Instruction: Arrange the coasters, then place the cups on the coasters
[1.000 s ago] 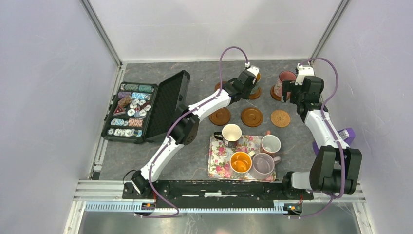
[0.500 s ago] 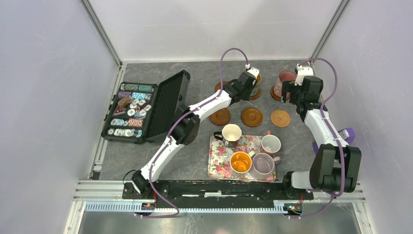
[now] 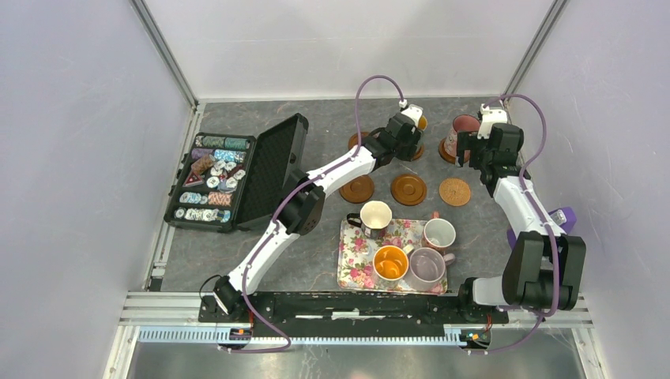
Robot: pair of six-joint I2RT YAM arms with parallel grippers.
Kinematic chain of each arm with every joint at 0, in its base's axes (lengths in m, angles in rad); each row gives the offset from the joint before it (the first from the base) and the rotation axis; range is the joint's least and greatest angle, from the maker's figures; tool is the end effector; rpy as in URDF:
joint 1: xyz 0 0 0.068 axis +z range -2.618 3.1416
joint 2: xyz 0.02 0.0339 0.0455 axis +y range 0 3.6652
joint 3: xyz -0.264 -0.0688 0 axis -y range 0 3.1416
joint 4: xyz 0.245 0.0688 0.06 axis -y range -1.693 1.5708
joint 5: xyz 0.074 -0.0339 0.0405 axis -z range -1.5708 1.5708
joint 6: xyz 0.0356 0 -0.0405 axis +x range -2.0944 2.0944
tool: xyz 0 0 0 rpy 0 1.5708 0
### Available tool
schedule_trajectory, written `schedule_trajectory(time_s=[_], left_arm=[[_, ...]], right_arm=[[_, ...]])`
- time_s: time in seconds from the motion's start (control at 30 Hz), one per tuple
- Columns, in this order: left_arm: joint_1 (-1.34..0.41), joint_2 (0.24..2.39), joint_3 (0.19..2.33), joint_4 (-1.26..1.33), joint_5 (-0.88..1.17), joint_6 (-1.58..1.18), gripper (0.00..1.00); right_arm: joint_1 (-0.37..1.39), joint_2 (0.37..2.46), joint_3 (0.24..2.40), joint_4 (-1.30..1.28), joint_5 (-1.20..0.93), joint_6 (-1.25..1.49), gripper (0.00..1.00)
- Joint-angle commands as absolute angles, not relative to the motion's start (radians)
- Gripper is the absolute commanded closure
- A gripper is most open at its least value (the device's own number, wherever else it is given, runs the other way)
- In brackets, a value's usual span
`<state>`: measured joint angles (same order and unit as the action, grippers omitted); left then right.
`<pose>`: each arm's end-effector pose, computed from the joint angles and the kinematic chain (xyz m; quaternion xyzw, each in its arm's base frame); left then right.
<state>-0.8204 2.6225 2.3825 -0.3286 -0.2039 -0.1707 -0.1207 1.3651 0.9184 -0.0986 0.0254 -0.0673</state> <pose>0.4098 -0.4290 0.1859 0.2321 0.8425 -0.1487 0.4629 0.3043 -0.0378 0.2634 0.0295 0.8709 -0.0571 0.4873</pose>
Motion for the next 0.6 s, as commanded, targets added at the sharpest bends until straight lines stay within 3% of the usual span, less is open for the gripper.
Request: schedule_trajectory(time_s=[0.0,0.17,0.37,0.5,0.57], left_arm=[[-0.823,2.508,2.361,-0.261,-0.199,-0.232,0.31],[-0.822,2.413,2.258,-0.233,-0.193,-0.246,0.24],[-0.807,2.256,2.055,-0.124,-0.167,-0.213,0.27],[-0.798,2.217,2.013,-0.130,-0.214,-0.172,0.35],[-0.798,2.227,2.016,-0.150,-0.240,-0.149,0.47]], right_arm=[[-0.126,1.372,0.927,-0.064,0.018,-0.063,0.02],[-0.125,1.365,0.924,-0.069,0.017,-0.064,0.02],[-0.124,1.352,0.914,-0.069,0.009,-0.069,0.02],[-0.125,1.350,0.917,-0.068,0.011,-0.069,0.02],[-0.125,1.350,0.922,-0.067,0.008,-0.068,0.02]])
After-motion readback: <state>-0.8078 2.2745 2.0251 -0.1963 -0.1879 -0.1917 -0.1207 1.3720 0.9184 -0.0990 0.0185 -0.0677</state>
